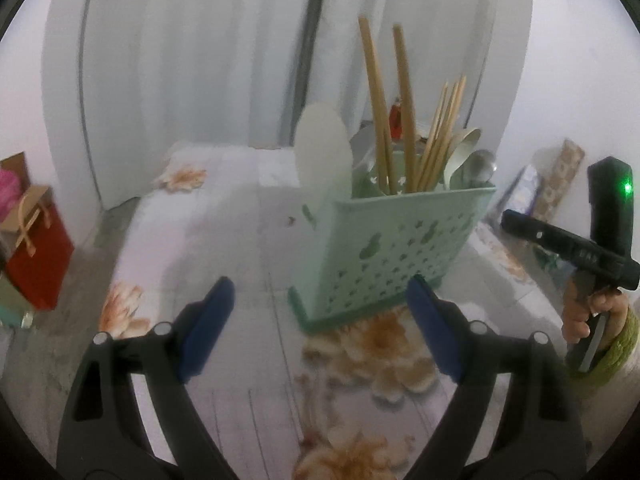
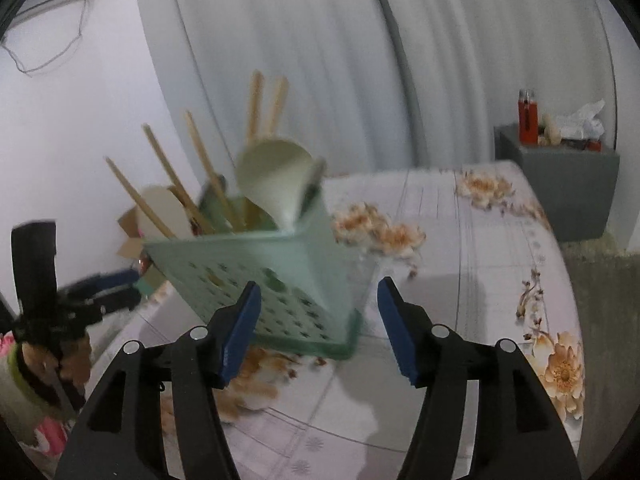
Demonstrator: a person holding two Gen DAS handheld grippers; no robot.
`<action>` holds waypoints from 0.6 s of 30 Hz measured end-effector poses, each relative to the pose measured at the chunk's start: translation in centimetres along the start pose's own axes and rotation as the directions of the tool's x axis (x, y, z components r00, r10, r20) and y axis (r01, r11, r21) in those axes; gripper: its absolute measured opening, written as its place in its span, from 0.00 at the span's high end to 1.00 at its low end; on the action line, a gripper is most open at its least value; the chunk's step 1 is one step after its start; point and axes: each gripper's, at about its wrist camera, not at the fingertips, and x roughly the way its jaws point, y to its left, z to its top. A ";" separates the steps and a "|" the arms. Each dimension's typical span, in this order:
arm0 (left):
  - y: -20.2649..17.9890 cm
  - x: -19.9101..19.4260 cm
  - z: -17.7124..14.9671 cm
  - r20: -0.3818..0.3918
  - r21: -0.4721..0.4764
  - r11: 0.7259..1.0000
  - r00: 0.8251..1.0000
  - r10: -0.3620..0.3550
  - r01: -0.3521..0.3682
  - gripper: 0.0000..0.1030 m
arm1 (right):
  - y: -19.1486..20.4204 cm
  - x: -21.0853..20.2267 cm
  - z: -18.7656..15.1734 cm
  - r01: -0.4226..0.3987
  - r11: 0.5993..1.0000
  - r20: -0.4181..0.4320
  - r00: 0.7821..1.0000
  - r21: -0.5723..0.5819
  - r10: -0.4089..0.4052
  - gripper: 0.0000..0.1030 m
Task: Organize utensils
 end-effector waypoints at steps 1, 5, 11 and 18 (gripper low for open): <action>-0.1 0.9 0.3 -0.011 0.012 1.000 1.000 -0.014 0.014 0.19 | -0.5 0.8 0.1 -0.018 1.000 -0.019 1.000 0.000 0.018 0.42; -0.3 3.2 1.2 -0.051 0.001 0.996 0.995 -0.087 0.087 0.19 | -1.2 3.7 0.6 -0.095 0.995 -0.077 0.993 -0.020 0.094 0.42; -0.6 4.9 1.5 -0.082 -0.023 0.991 0.988 -0.134 0.132 0.19 | -0.6 5.6 0.4 -0.149 0.988 -0.113 0.983 -0.046 0.143 0.39; -1.6 4.9 1.1 -0.077 -0.013 0.990 0.987 -0.138 0.138 0.19 | 2.2 5.3 -0.7 -0.077 0.990 -0.124 0.990 -0.117 0.062 0.38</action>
